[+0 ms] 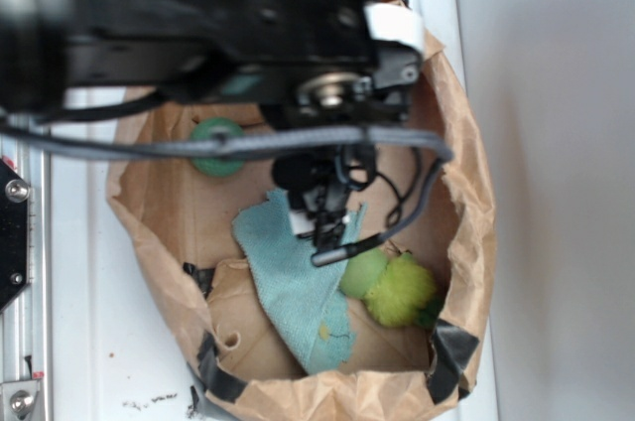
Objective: Grab the green sponge.
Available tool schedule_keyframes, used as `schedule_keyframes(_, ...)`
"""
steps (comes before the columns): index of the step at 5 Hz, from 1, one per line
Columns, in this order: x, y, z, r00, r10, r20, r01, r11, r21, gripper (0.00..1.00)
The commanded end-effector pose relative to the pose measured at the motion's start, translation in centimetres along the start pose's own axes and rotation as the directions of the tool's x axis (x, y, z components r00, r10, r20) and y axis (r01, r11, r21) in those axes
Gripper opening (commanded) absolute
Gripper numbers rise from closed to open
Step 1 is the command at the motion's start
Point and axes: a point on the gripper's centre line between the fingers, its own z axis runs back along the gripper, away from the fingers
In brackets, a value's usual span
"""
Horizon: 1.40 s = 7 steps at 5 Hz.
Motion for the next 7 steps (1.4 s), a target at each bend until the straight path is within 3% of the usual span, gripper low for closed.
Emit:
schedule_keyframes(1,4.0,2.5,-0.1,0.997,0.071,0.025,-0.072,0.997,0.038,1.0)
schedule_keyframes(3,3.1,5.2,-0.3,0.974,0.221,0.057,-0.225,0.971,0.076,1.0)
schedule_keyframes(4,3.4,6.7,-1.1,0.944,0.326,0.042,-0.329,0.941,0.083,1.0)
schedule_keyframes(7,3.4,6.7,-1.1,0.944,0.326,0.042,-0.329,0.941,0.083,1.0)
